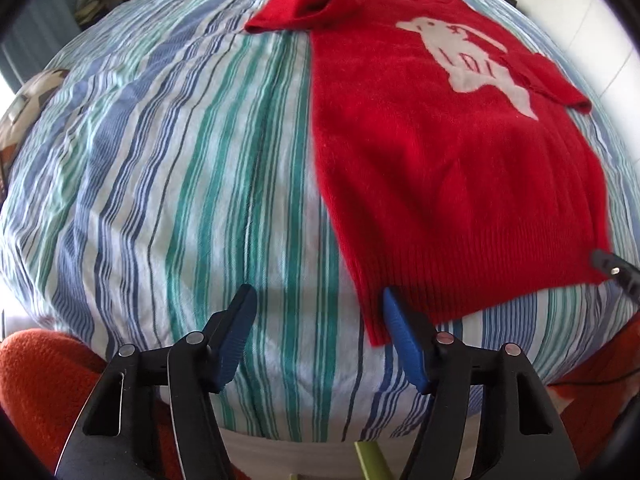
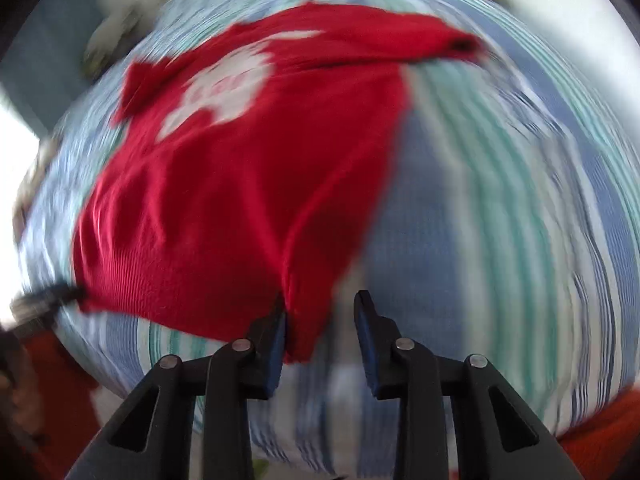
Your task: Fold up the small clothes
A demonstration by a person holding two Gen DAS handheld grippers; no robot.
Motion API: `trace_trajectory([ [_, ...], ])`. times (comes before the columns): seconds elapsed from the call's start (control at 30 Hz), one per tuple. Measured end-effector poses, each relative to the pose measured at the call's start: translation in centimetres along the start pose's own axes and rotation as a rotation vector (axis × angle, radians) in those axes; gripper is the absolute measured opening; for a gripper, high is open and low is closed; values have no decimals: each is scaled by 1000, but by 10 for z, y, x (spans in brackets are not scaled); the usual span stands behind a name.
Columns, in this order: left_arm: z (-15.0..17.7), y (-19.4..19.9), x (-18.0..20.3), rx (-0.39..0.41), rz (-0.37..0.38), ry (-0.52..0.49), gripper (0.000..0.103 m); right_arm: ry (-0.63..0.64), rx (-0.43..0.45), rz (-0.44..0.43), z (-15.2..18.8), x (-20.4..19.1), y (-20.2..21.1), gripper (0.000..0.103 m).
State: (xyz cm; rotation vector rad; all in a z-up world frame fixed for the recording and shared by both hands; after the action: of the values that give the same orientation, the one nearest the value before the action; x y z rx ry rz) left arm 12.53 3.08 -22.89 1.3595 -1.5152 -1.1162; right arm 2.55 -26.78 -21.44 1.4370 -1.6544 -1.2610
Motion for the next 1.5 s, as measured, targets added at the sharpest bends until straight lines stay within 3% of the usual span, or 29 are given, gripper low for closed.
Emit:
trace_trajectory([
  [0.07,6,5,-5,9,9,11,68,-98,9,54,15,39,19,31],
  [0.13,10,7,-10,13,32,35,68,-172,-3,48,30,64,28,33],
  [0.23,7,1,-3,2,96,51,68,-201,45,-68,32,61,41,35],
  [0.33,-1,-3,12,6,156,38,65,-134,81,-249,20,21,36,53],
  [0.4,-5,-5,21,1,182,30,39,-115,54,-319,15,2,16,54],
  [0.43,-7,-8,25,-11,200,27,12,-105,18,-328,14,-5,1,54],
  [0.47,-8,-10,29,-29,220,32,5,-100,-15,-338,16,-10,-10,47],
  [0.5,-10,-10,29,-29,218,39,4,-97,-19,-338,17,-9,-13,32],
  [0.53,-10,-9,28,-26,214,46,3,-95,-20,-330,16,-9,-12,6],
  [0.77,5,14,0,-8,208,124,2,-138,43,-262,21,9,38,6],
  [1.03,10,3,-1,-24,96,79,2,-170,-20,-181,28,23,0,5],
  [1.5,2,-23,15,-52,45,50,3,-155,-18,-158,32,25,-6,5],
])
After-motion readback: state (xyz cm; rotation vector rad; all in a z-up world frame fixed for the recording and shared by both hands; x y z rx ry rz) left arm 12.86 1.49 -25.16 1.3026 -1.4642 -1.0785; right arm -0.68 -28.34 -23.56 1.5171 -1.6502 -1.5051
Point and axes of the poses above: each gripper's, at about its wrist camera, not at the fingertips, and y roughly against the way its jaws point, x to its right, z to its underside, the point moved 9 cm from there along -y, roughly the way its jaws point, and after that the axes turned 3 degrees about -x, right-handed, at the moved point
